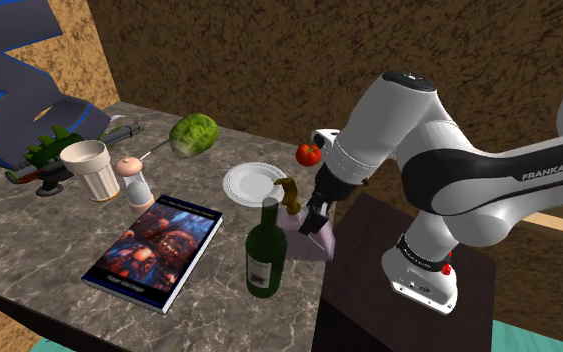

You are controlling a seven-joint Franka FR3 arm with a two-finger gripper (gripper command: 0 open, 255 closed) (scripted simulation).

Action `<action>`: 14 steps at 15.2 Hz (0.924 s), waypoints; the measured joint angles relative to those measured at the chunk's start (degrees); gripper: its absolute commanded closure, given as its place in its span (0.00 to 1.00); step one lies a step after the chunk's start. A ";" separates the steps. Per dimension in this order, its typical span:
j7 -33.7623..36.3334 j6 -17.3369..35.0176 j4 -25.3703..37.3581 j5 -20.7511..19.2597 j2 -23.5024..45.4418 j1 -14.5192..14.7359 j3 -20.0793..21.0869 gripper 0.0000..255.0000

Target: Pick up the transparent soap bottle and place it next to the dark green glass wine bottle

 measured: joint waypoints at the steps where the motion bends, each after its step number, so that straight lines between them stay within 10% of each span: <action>1: 0.03 0.86 -0.45 0.22 0.42 0.06 0.29 1.00; 14: 0.24 15.21 -6.64 3.54 8.79 0.64 4.64 1.00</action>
